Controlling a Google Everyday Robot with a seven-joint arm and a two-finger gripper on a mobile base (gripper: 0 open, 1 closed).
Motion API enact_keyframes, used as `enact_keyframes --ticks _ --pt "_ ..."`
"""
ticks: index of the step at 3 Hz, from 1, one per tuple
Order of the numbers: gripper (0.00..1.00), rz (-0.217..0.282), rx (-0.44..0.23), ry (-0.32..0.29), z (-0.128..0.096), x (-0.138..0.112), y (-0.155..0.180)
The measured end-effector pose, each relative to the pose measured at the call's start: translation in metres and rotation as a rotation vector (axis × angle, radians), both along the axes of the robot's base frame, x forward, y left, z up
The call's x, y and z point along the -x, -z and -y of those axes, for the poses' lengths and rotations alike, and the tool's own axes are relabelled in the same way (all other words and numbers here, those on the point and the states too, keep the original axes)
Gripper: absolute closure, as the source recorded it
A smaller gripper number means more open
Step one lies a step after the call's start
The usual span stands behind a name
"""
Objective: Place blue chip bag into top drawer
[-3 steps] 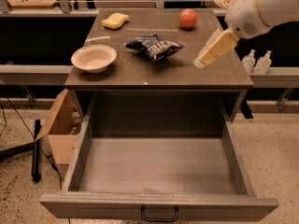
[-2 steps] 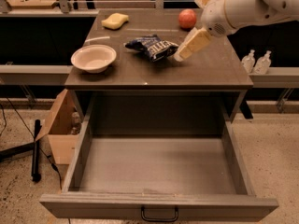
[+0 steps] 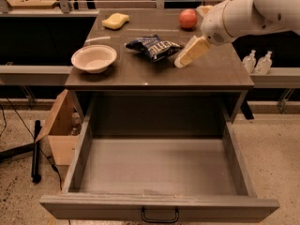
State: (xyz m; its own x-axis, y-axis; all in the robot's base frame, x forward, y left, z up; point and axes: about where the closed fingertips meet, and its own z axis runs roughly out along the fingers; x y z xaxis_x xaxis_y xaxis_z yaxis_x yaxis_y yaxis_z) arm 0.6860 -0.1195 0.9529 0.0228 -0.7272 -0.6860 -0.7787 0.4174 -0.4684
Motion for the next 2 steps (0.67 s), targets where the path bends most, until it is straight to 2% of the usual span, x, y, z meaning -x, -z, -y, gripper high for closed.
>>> enact_keyframes --ticks 1,2 --pt "0.0 -0.005 0.003 -0.005 -0.007 -0.014 0.026" --pt "0.0 0.014 0.01 -0.008 -0.016 -0.034 0.043"
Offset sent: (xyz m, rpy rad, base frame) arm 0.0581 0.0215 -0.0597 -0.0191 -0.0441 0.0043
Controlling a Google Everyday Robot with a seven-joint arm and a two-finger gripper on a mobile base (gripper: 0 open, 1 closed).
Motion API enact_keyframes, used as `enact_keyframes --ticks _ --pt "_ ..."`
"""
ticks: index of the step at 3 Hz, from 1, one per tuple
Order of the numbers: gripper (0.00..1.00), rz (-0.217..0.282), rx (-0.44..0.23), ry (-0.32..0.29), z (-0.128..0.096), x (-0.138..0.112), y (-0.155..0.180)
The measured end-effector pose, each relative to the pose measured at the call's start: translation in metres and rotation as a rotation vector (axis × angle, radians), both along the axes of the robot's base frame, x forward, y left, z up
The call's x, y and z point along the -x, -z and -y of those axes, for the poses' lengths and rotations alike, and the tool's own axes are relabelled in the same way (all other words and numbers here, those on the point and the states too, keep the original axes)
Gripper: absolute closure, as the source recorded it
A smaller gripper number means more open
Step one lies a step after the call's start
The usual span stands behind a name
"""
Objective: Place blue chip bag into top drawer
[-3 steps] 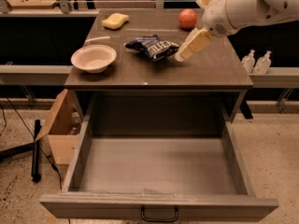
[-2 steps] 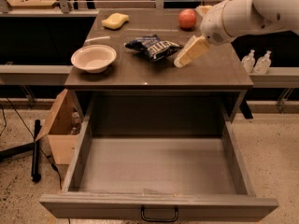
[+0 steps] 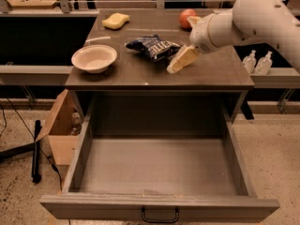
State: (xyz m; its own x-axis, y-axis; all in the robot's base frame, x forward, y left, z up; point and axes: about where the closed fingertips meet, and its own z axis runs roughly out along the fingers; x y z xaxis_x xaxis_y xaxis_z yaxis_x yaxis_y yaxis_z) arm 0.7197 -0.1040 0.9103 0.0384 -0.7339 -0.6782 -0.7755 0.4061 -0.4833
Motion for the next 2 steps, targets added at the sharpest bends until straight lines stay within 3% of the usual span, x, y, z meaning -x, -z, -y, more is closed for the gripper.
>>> enact_keyframes --ticks 2 --pt "0.0 0.052 0.013 -0.035 -0.025 -0.041 0.026"
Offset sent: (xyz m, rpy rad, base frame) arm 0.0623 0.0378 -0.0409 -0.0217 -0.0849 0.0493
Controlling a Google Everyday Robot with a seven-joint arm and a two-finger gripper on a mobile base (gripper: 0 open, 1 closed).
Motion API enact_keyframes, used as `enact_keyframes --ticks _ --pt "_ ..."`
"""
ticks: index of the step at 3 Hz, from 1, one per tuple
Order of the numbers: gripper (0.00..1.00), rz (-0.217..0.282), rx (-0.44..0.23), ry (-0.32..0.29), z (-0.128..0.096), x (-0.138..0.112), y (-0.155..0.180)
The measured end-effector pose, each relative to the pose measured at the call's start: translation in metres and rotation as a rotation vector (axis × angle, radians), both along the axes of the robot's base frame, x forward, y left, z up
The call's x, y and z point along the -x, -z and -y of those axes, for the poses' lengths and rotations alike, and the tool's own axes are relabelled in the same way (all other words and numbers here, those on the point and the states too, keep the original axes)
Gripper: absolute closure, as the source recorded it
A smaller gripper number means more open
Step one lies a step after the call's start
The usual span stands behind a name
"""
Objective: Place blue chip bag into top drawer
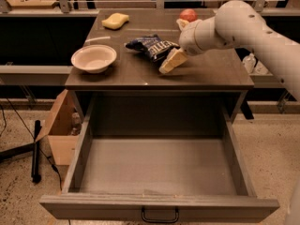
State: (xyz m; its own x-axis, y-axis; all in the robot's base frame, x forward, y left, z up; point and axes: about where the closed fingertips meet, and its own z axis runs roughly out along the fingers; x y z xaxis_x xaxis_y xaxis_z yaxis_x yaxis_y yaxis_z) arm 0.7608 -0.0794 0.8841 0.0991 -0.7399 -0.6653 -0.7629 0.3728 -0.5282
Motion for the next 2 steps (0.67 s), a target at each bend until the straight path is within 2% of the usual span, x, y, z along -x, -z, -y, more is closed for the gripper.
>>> enact_keyframes --ticks 1,2 --pt "0.18 0.011 -0.014 -0.034 -0.0167 -0.0119 0.0077" --pt "0.41 0.007 -0.016 -0.04 -0.0209 -0.0136 0.0108"
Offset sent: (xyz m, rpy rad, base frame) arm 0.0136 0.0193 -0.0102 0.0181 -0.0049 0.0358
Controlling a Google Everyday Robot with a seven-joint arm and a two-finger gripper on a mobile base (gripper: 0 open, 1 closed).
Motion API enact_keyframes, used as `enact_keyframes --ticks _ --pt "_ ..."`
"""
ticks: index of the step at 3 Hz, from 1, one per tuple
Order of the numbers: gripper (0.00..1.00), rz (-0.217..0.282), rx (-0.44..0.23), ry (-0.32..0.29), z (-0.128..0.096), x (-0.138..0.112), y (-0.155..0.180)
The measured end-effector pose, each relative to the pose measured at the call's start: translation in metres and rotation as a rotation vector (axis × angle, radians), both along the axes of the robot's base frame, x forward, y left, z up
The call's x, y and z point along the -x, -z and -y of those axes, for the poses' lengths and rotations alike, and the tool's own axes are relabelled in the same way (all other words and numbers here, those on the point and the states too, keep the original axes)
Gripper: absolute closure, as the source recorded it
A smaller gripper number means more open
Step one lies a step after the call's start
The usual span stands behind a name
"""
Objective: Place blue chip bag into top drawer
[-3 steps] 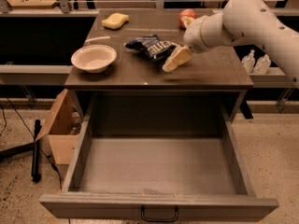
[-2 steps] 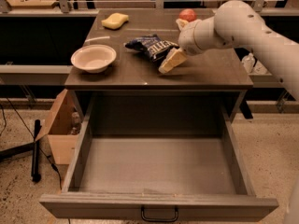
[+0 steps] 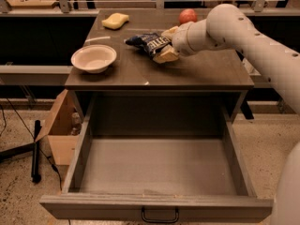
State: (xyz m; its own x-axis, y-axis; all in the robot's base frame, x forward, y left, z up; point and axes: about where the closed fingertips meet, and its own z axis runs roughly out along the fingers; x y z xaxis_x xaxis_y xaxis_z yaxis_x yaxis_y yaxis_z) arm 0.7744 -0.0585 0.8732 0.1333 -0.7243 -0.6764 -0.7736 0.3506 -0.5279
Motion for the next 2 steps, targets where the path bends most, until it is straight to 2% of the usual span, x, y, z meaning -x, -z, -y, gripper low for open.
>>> enact_keyframes --ticks 1,2 --pt "0.73 -0.012 0.038 0.074 0.025 0.016 -0.008" --pt "0.95 -0.04 0.044 0.189 0.059 0.053 -0.031"
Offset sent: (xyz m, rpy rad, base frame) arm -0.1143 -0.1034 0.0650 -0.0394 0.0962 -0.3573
